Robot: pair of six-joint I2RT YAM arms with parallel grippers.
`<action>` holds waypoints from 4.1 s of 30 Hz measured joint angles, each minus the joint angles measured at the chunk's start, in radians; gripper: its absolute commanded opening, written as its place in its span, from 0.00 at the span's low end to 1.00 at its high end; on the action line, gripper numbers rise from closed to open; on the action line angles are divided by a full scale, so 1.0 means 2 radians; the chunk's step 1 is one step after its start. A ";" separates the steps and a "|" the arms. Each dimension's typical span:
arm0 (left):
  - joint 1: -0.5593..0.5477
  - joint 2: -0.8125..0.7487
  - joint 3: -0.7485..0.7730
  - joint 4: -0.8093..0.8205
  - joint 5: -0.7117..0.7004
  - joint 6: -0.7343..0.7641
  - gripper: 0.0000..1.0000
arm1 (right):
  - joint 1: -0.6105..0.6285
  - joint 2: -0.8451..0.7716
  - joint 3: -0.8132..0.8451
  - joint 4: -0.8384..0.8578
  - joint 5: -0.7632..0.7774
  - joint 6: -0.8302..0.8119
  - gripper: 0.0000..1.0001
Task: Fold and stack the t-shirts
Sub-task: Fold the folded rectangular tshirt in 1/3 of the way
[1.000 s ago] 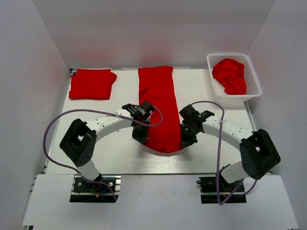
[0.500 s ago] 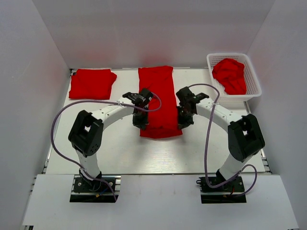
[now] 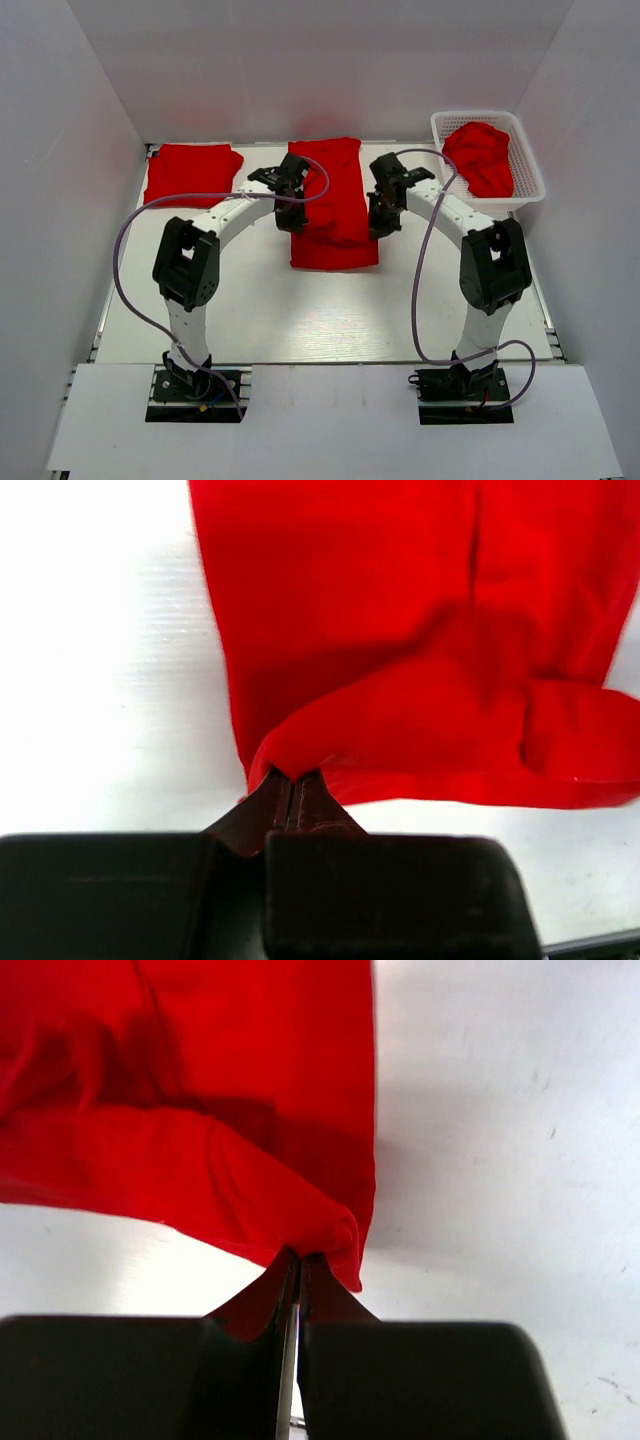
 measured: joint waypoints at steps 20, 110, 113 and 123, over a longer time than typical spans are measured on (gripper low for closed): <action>0.039 0.017 0.023 0.050 0.003 0.028 0.00 | -0.035 0.054 0.079 0.026 -0.019 -0.016 0.00; 0.072 -0.286 -0.340 0.125 0.013 0.015 0.99 | 0.027 0.197 0.145 0.304 -0.006 -0.180 0.90; 0.072 -0.287 -0.340 0.125 0.013 0.013 0.99 | 0.027 0.213 0.179 0.327 0.030 -0.179 0.90; 0.072 -0.287 -0.340 0.125 0.013 0.011 0.99 | 0.026 0.202 0.190 0.324 0.065 -0.182 0.90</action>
